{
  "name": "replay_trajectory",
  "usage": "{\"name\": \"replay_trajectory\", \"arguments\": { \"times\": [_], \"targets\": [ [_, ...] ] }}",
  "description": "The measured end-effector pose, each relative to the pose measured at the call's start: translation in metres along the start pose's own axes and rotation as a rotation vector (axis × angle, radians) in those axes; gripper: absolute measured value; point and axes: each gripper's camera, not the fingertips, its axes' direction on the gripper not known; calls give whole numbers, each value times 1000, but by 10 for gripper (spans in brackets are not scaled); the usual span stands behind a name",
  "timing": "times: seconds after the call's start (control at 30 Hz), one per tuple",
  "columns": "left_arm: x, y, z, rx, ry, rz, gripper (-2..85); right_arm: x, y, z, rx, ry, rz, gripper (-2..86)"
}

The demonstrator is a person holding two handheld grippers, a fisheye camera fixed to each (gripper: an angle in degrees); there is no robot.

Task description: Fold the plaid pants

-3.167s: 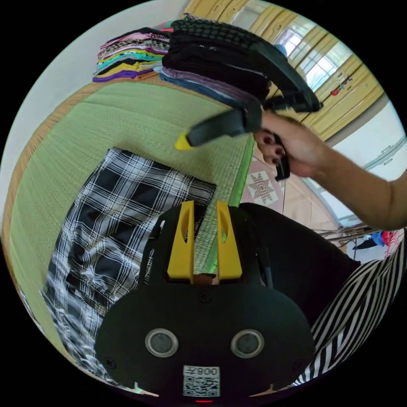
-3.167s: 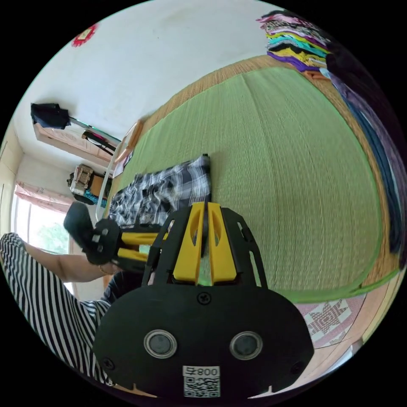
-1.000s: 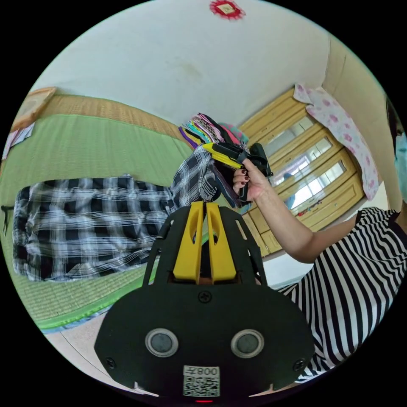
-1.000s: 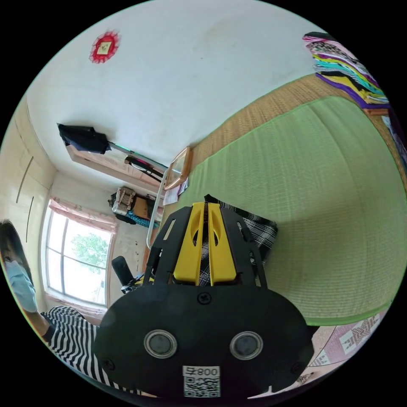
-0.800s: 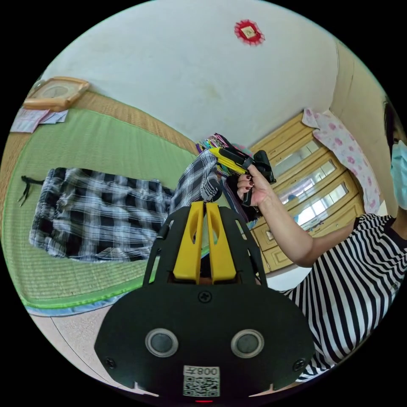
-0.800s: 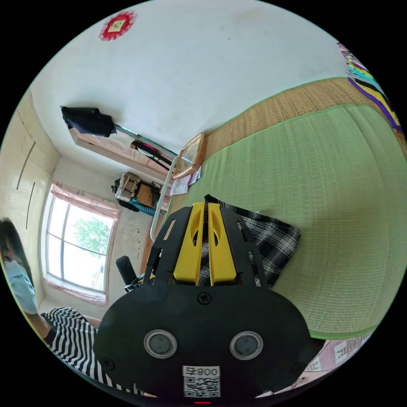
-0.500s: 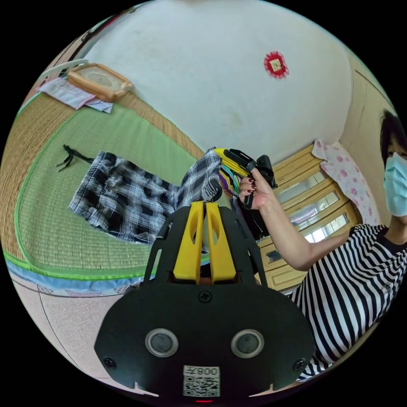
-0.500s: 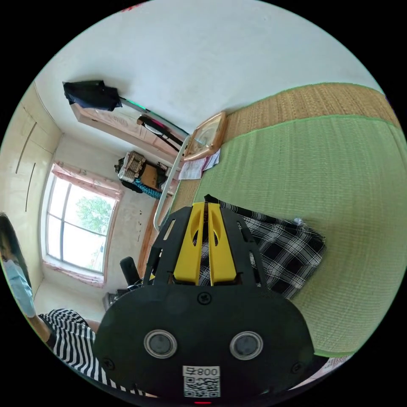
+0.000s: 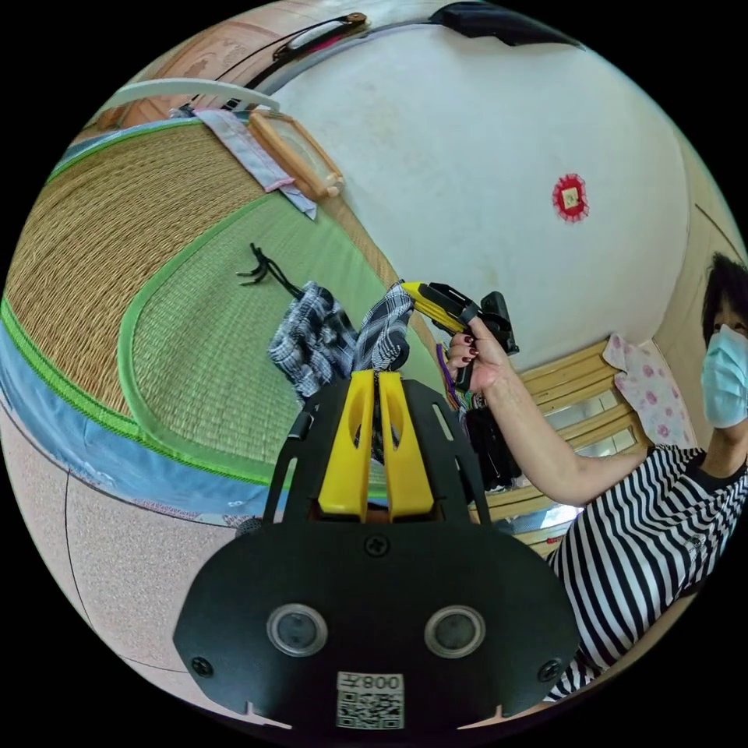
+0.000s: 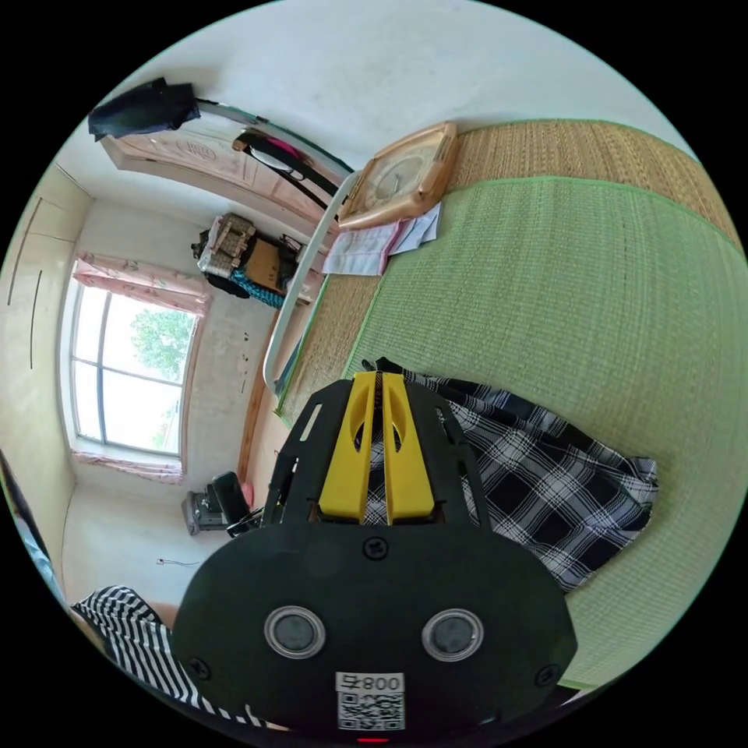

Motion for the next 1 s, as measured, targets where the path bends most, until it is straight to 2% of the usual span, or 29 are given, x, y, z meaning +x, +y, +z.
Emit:
{"name": "replay_trajectory", "arguments": {
  "times": [0.27,0.47,0.67,0.8,1.0],
  "targets": [
    [-63,-13,-12,-2,-83,-129,9,-54,-86,25,-113,9,-8,9],
    [-79,-9,-31,58,-74,-163,5,-102,-126,0,-103,38,-80,2],
    [-64,-12,-41,95,-82,-78,1,-147,-147,14,-190,74,-138,1],
    [-54,-26,-26,34,-135,1,1,-178,-172,36,-248,134,-159,0],
    [-56,-36,8,-136,-378,38,1,-220,-203,56,-314,232,-220,0]
  ]
}}
